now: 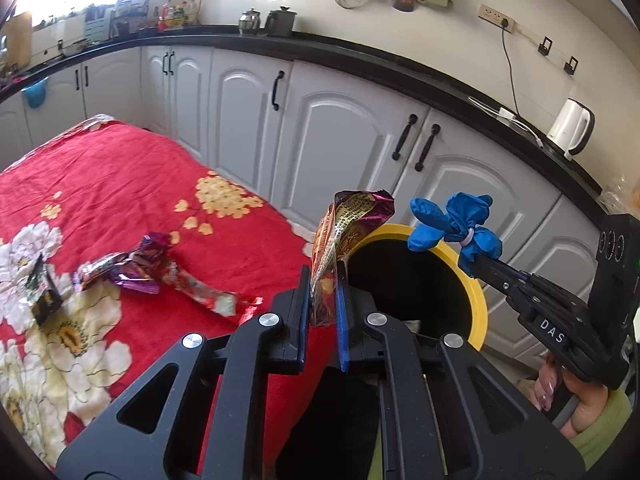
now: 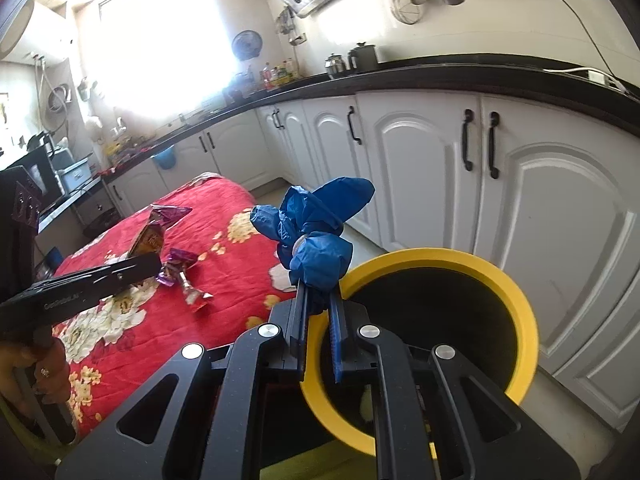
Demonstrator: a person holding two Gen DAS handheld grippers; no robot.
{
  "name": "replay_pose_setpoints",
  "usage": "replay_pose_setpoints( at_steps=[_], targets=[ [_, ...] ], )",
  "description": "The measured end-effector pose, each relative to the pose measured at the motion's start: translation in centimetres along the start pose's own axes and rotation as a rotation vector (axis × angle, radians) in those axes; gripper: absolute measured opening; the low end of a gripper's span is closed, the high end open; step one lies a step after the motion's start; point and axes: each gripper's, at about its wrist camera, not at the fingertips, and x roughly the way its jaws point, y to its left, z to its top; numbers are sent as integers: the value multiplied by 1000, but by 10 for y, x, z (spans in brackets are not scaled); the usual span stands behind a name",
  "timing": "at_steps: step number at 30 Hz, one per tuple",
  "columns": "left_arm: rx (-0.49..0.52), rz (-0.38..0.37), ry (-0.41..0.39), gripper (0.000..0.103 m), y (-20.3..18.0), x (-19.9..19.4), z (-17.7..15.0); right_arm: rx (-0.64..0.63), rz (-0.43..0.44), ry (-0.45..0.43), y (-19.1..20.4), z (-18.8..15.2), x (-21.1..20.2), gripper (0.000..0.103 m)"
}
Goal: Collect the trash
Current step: 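Carry the gold wrapper and blue bag over the bin with both tools, then open both tools to drop the wrapper and blue bag into the bin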
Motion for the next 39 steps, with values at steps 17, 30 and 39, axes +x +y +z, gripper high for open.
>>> replay_pose_setpoints(
  at_steps=[17, 30, 39],
  targets=[
    [58, -68, 46, 6, -46, 36, -4, 57, -93, 4, -45, -11, -5, 9],
    [77, -96, 111, 6, -67, 69, -14, 104, -142, 45, -74, -28, 3, 9],
    [89, -107, 157, 6, -79, 93, -18, 137, -155, 100, -89, -42, 17, 9]
  ],
)
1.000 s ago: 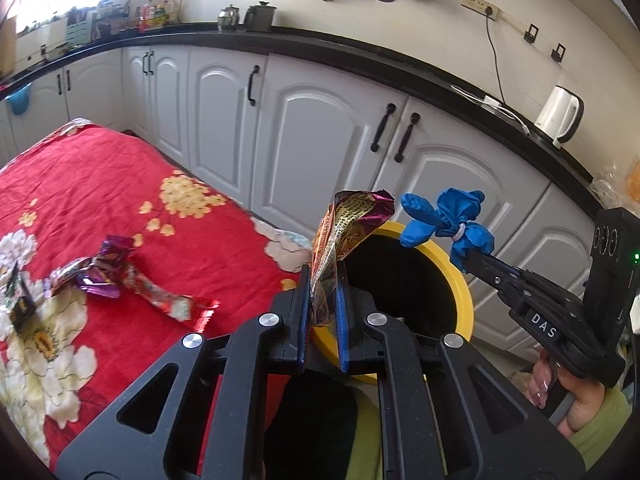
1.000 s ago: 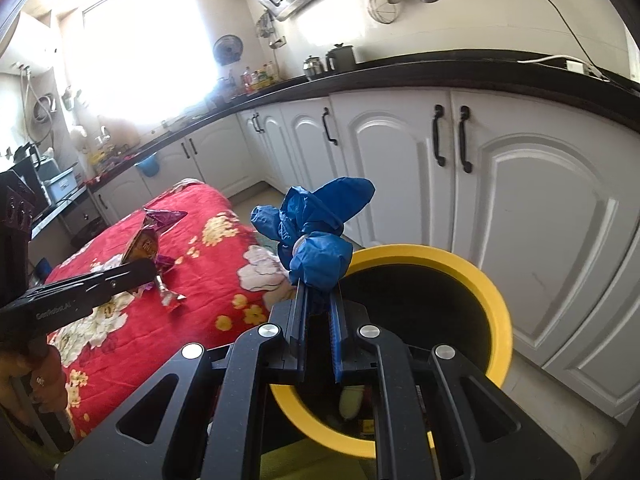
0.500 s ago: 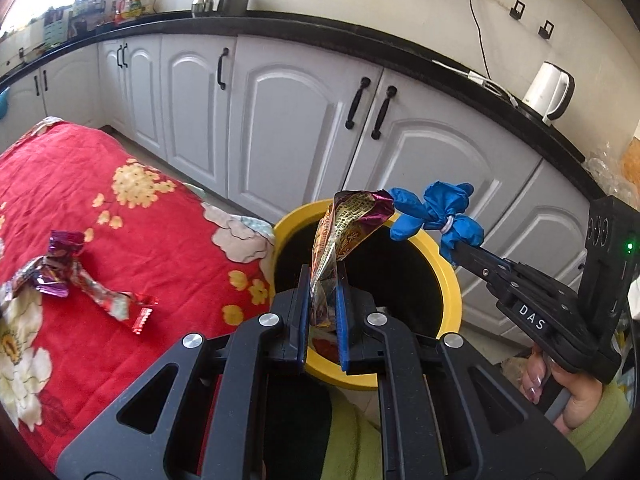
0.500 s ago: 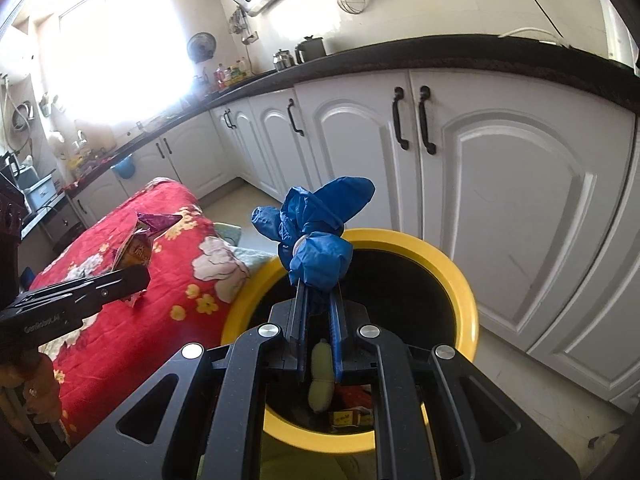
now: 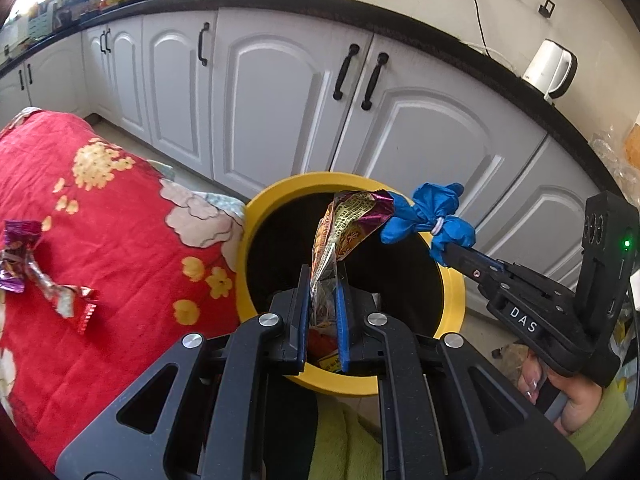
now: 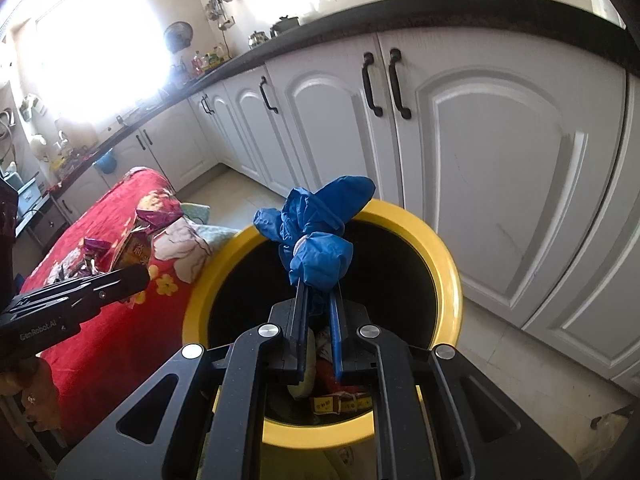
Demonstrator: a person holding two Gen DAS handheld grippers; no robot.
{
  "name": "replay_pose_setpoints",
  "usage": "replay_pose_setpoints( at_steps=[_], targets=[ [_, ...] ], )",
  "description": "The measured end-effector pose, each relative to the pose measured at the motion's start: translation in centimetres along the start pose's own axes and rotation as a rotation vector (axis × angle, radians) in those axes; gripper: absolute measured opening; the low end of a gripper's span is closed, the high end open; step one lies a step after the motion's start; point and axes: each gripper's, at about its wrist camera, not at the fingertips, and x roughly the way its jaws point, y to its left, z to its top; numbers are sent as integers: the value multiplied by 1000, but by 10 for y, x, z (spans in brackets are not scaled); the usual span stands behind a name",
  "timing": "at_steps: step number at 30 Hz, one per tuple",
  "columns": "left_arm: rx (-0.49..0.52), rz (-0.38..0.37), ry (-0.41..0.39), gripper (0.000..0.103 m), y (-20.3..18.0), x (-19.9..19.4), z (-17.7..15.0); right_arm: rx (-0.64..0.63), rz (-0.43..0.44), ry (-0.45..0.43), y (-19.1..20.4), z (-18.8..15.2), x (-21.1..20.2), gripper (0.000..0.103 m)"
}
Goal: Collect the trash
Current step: 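Open both tools to drop the wrapper and blue bag into the bin, then move both open tools back toward the remaining candy wrappers on the table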
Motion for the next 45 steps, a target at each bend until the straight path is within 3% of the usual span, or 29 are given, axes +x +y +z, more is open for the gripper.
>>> replay_pose_setpoints(
  at_steps=[7, 9, 10, 11, 12, 13, 16, 23, 45],
  targets=[
    [2, -6, 38, 7, -4, 20, -1, 23, -7, 39, -9, -7, 12, 11],
    [-4, -6, 43, 10, -3, 23, -1, 36, -15, 48, -12, -8, 15, 23],
    [-8, -2, 45, 21, -2, 24, 0, 44, -20, 46, -15, -7, 16, 28],
    [-19, 11, 37, 43, 0, 24, 1, 51, -25, 44, -16, -7, 16, 38],
    [-28, 14, 32, 53, 2, 23, 1, 57, -29, 40, -18, -7, 15, 43],
    [-42, 10, 24, 58, 4, 22, 1, 63, -34, 33, -20, -7, 14, 44],
    [-63, 21, 14, 62, 11, 19, 2, 74, -43, 19, -22, -7, 10, 52],
    [-94, 56, -31, 92, 26, 2, 0, 74, -39, -2, -19, -5, 5, 60],
    [-118, 137, -164, 92, 51, -61, 1, -13, 31, -69, 33, 10, -21, 71]
  ],
)
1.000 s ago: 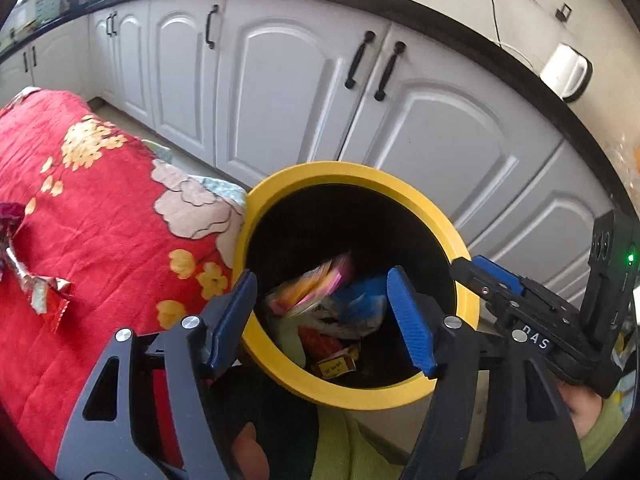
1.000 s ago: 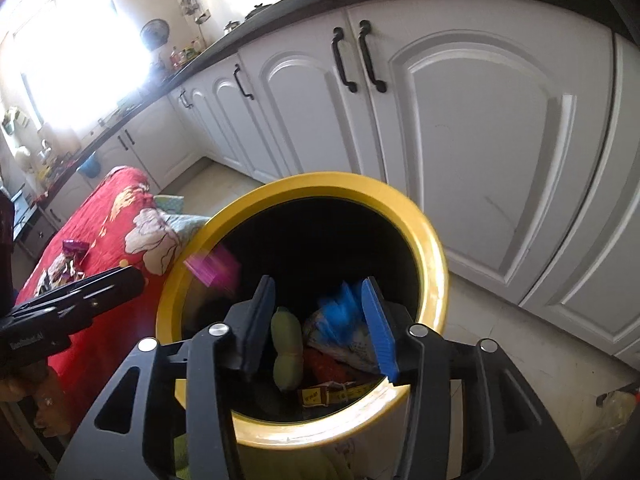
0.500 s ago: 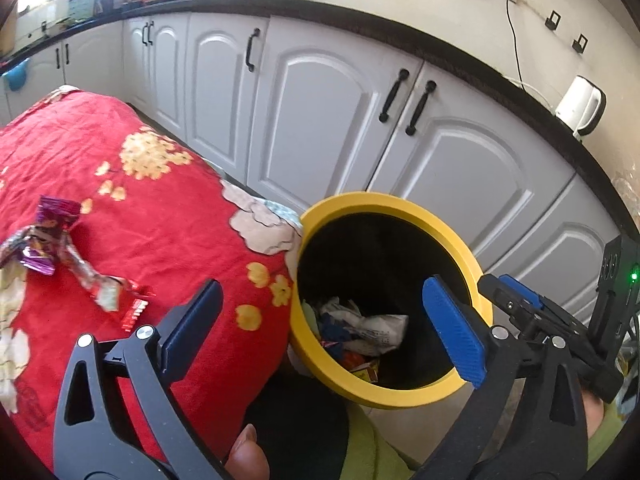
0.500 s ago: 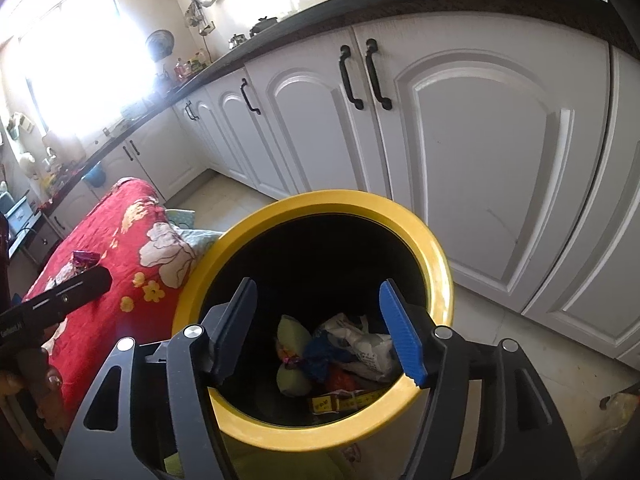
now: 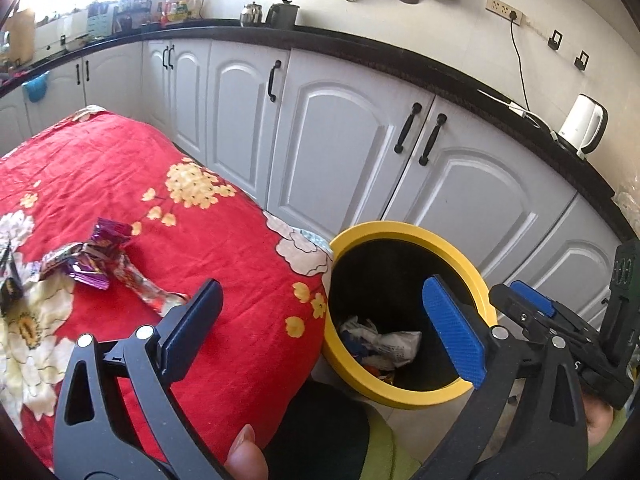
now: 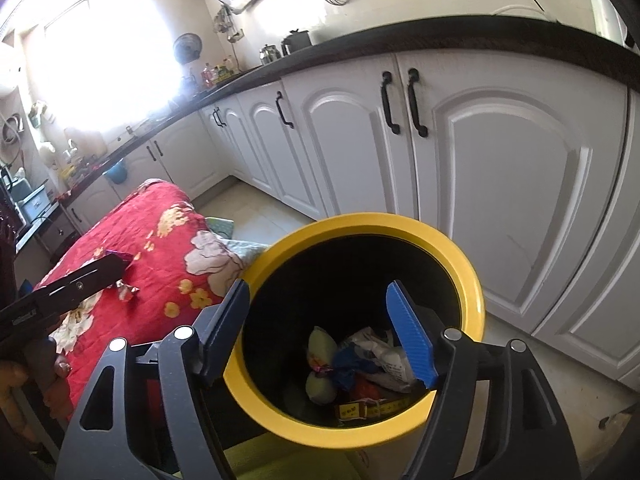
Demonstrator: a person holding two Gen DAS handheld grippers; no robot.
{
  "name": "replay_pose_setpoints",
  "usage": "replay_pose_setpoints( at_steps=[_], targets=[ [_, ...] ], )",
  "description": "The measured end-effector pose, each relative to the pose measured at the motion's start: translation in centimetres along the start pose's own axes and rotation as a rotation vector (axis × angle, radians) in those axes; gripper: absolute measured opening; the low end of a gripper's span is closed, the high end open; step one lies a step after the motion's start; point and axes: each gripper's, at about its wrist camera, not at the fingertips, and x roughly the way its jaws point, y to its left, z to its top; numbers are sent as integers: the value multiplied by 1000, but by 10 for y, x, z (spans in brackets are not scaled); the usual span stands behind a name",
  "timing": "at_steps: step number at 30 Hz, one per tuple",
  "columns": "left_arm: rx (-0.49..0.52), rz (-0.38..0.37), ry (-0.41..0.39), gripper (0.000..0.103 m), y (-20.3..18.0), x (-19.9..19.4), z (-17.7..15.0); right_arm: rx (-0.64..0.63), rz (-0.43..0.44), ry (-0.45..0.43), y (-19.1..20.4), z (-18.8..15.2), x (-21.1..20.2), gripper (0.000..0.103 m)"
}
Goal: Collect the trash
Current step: 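Move both open tools back toward the remaining candy wrappers on the table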
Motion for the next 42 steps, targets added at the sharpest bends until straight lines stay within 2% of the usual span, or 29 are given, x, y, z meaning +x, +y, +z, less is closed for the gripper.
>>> replay_pose_setpoints(
  at_steps=[12, 28, 42],
  targets=[
    [-17, 52, -61, 92, 22, -27, 4, -48, 24, -43, 29, 7, -11, 80],
    [-78, 112, -149, 92, 65, -70, 9, -138, 109, -72, 91, 16, -25, 83],
    [-159, 187, -223, 92, 115, -105, 13, -194, 177, -62, 146, 21, -19, 84]
  ],
)
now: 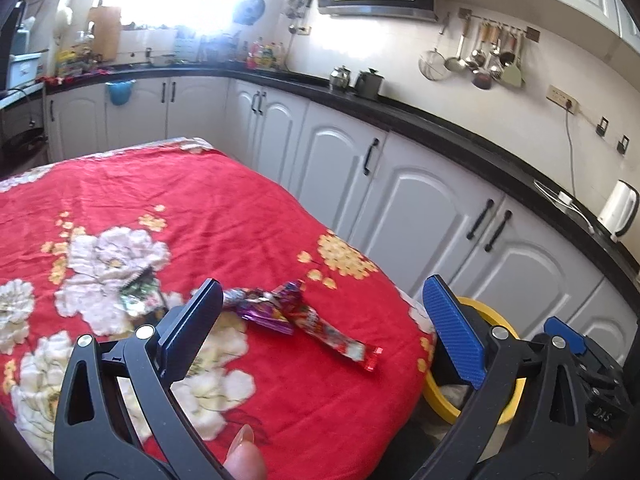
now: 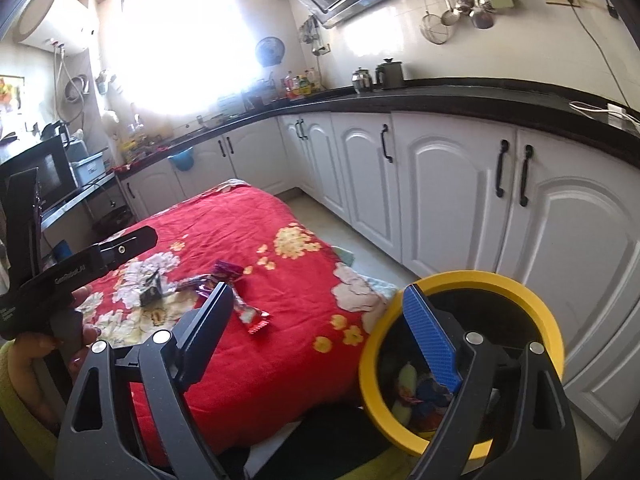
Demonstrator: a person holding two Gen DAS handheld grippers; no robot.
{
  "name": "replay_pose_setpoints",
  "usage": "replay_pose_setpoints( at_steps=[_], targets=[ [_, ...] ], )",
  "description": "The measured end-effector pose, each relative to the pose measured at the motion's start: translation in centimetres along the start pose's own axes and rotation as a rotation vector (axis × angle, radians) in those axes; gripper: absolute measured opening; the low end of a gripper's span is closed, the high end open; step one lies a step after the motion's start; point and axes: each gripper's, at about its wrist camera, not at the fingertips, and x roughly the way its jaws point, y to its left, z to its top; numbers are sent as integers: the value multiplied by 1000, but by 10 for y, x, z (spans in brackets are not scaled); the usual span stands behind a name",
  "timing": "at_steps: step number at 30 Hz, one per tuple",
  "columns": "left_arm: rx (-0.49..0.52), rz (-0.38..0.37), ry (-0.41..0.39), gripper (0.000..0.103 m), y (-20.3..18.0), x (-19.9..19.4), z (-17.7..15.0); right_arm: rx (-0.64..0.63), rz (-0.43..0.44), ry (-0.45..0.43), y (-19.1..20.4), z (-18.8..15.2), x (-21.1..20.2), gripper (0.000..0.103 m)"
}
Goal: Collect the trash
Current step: 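Move both open tools back toward the remaining candy wrappers on the table, then grasp the green snack packet with the left tool while the right tool grasps purple wrappers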
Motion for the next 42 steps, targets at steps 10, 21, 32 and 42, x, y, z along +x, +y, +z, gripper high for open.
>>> replay_pose_setpoints(
  at_steps=[10, 21, 32, 42],
  targets=[
    [-29, 86, -51, 92, 38, -10, 8, -46, 53, 18, 40, 6, 21, 85],
    [-81, 153, -67, 92, 74, -9, 10, -100, 93, 46, 73, 12, 49, 85],
    [-175, 238, -13, 92, 116, 10, -1, -137, 128, 111, 100, 18, 99, 85],
    [-272, 252, 41, 89, 150, 31, -14, -122, 150, 222, 108, 18, 160, 68]
  ],
)
